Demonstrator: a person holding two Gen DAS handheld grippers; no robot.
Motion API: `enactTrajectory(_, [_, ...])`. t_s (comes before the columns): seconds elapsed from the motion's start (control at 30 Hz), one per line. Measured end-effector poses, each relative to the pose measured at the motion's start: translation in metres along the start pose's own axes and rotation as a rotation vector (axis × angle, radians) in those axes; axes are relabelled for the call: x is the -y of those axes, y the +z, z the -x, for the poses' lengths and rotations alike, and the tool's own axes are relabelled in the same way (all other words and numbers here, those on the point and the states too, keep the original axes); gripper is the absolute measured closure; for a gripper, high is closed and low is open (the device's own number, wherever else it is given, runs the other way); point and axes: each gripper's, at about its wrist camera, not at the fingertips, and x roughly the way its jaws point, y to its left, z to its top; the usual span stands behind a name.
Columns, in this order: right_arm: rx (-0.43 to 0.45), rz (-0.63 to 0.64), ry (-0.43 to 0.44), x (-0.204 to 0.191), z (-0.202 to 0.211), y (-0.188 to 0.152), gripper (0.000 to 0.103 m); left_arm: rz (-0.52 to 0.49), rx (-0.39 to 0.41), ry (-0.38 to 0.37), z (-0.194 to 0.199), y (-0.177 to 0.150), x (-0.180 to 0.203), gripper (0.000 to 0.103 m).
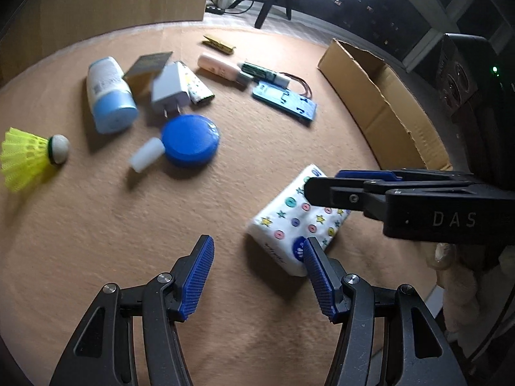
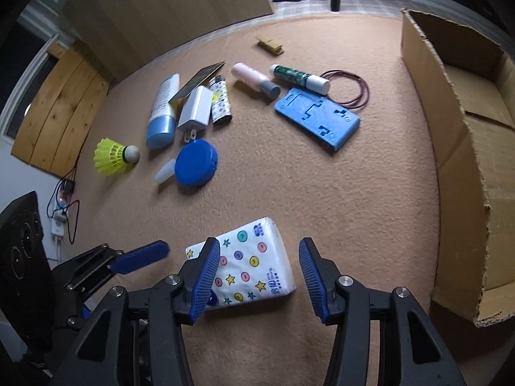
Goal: Organize objects
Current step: 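Lift the tissue pack with the right tool and carry it over the box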
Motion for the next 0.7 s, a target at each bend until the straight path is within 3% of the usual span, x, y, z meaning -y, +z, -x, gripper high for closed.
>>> enactTrajectory(0.3, [-0.046,0.032,0.016,0.000,-0.010,-0.004,0.060,0.036,0.000,-0.034,-0.009,-0.001,0.002,0.042])
enactTrajectory(0.47, [-0.057,0.030,0.049,0.002,-0.011,-0.006,0.062,0.020,-0.013,-0.086,-0.015,-0.002,0.009,0.050])
enactTrajectory(0.7, [-0.042,-0.021,0.086,0.013,-0.001,-0.012,0.063,0.001,0.015,-0.058,-0.010,0.003,0.022,0.050])
